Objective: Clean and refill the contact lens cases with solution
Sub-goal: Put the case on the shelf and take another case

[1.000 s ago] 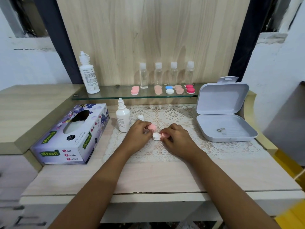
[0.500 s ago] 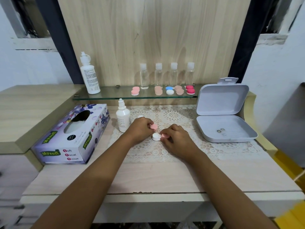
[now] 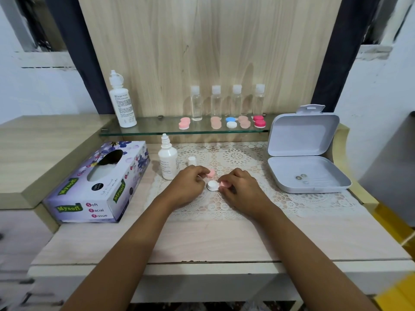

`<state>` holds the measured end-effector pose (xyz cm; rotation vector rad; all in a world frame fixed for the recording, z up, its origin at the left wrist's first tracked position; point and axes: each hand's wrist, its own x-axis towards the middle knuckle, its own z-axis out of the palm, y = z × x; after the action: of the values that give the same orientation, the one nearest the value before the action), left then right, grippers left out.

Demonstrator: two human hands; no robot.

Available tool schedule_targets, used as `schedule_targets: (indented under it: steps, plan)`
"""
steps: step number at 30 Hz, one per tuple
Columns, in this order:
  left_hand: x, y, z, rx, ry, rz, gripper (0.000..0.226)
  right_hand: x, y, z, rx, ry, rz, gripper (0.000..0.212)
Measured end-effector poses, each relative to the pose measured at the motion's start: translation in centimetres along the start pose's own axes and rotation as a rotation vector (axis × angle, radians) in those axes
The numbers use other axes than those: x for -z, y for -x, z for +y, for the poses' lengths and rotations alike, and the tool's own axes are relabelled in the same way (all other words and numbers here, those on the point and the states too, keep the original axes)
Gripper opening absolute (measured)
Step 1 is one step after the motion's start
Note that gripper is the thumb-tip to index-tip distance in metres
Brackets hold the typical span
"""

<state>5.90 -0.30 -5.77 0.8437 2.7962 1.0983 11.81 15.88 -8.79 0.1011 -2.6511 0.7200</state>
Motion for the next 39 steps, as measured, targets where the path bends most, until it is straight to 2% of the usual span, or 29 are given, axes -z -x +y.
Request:
schedule_targets:
  steps: [3,5,11,17,31,36,39]
  plan:
    - [-0.5,1.1,-0.2,-0.05,-0.006,0.005,0.035,0.0,0.0,0.0,-0.01,-0.002,-0.004,0.029]
    - [-1.0,1.2,-0.6,-0.068,-0.033,0.018,0.039,0.0,0.0,0.0,-0.02,-0.01,-0.003,0.032]
    - [-1.8,1.0,-0.7,-0.119,-0.062,0.12,0.032,0.2,0.0,-0.2,-0.059,-0.059,-0.006,0.027]
    - [-1.7,1.0,-0.8,-0.126,-0.003,0.138,0.028,0.3,-0.1,-0.2,-0.1,-0.066,-0.004,0.028]
    - [-1.8,0.9,-0.9,-0.119,0.018,0.125,0.027,0.2,0.0,0.3,0.047,-0.08,-0.017,0.016]
    - [-1.9,0.9,-0.9,-0.112,0.039,0.143,0.028,0.3,0.3,-0.3,0.0,-0.076,-0.052,0.031]
    - [-1.8,0.9,-0.9,-0.113,0.042,0.134,0.029,0.5,0.2,-0.5,-0.055,-0.115,-0.025,0.05]
